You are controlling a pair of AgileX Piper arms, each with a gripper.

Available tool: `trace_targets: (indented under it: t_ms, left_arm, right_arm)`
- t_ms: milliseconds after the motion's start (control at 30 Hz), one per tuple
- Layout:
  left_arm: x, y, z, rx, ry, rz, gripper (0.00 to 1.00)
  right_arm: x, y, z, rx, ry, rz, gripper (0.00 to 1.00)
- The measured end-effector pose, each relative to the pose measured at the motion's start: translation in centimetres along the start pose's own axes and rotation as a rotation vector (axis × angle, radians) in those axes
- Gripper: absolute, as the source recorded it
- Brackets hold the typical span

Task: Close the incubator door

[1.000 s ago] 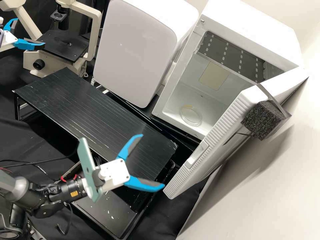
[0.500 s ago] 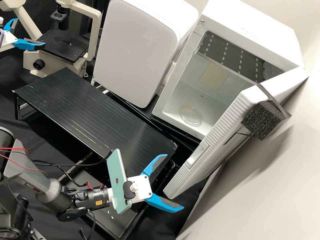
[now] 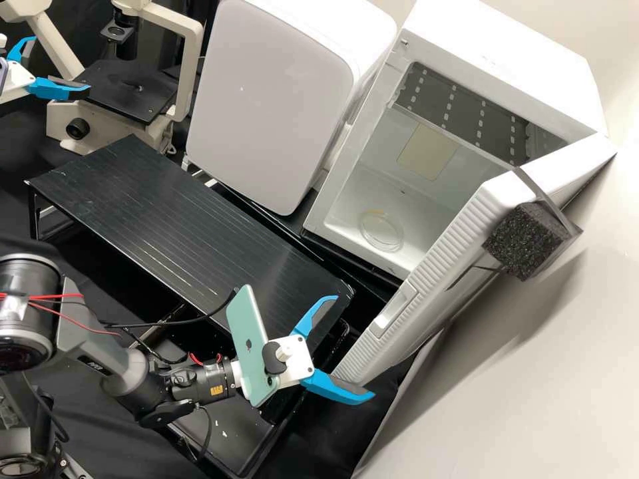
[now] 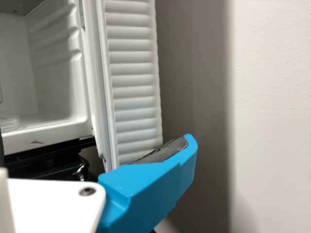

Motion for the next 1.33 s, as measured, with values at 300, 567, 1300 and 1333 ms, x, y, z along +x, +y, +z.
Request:
trace_targets:
  t_ms: [300, 567, 1300, 1333]
  left_arm:
    - [0.0, 0.0, 0.0, 0.000, 0.000, 0.000, 1.00]
    - [0.0, 0.0, 0.0, 0.000, 0.000, 0.000, 1.00]
    - [0.0, 0.0, 0.0, 0.000, 0.000, 0.000, 1.00]
    - [0.0, 0.0, 0.0, 0.000, 0.000, 0.000, 1.00]
  right_arm:
    - [-0.1, 0.1, -0.3, 0.038, 0.015, -0.003, 1.00]
    - [-1.8, 0.2, -2.5, 0.221, 0.092, -0.095, 1.00]
    - [-8.9, -1.8, -8.9, 0.267, 0.431, -0.192, 1.00]
    - [-9.0, -2.0, -8.9, 0.270, 0.432, -0.201, 1.00]
